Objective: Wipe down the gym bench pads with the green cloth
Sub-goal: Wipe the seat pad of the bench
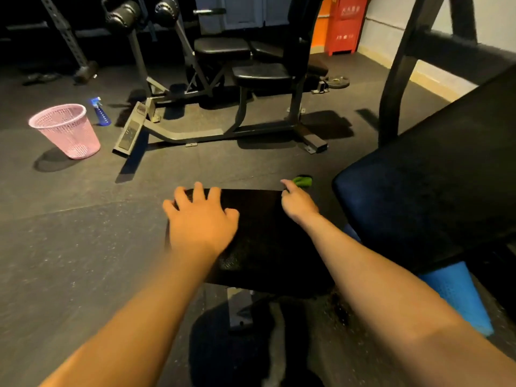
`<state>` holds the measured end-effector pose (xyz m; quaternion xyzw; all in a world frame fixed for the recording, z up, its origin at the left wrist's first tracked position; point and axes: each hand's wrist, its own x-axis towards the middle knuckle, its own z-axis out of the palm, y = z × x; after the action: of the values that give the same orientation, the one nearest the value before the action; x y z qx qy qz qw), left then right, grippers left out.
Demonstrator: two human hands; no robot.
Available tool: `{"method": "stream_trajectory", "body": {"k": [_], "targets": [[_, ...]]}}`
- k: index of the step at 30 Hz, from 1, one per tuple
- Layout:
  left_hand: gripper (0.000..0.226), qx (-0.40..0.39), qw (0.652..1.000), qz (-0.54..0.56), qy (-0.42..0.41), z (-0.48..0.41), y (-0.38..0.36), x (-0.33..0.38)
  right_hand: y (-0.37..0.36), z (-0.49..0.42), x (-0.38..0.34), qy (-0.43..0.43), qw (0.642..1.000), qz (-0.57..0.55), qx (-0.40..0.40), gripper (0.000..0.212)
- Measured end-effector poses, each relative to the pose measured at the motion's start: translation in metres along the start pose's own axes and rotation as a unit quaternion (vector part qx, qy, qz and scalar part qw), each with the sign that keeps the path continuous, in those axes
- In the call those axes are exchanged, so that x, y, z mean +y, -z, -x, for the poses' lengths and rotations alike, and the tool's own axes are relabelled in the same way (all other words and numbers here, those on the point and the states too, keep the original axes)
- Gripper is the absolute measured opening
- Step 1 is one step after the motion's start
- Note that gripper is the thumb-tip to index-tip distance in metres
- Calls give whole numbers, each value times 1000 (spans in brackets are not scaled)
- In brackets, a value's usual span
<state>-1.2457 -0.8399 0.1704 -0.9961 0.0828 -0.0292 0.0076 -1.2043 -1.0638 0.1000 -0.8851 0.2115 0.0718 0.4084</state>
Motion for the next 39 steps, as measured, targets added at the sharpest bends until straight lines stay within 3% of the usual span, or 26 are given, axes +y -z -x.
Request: {"method": "stream_trajectory", "body": {"k": [4, 7, 11, 14, 17, 22, 26, 33, 35, 39], "targets": [[59, -3, 999, 42, 13, -3, 5, -7, -25, -6, -68, 20, 998, 56, -31, 49], [67, -21, 992, 126, 21, 0, 10, -14, -36, 6, -95, -16, 999, 23, -41, 60], [77, -46, 954, 283, 94, 10, 19, -28, -43, 34, -129, 27, 996, 21, -87, 37], [85, -92, 924, 331, 170, 25, 24, -40, -48, 53, -149, 58, 991, 12, -121, 31], [84, -108, 907, 368, 174, 27, 29, -46, -37, 43, -153, 11, 988, 21, -150, 32], [81, -170, 875, 408, 198, 14, 30, -54, -45, 26, -164, -114, 981, 106, -114, 35], [76, -197, 851, 425, 238, 0, 34, -60, -67, 48, -190, -36, 993, 56, -100, 29], [82, -282, 865, 345, 232, -26, 49, -55, -62, 71, -188, 84, 983, 3, -165, 40], [86, -307, 878, 294, 221, -32, 52, -49, -61, 68, -184, 62, 984, -10, -169, 39], [86, -251, 918, 248, 180, -29, 45, -44, -45, 35, -157, -9, 987, 42, -156, 35]]}}
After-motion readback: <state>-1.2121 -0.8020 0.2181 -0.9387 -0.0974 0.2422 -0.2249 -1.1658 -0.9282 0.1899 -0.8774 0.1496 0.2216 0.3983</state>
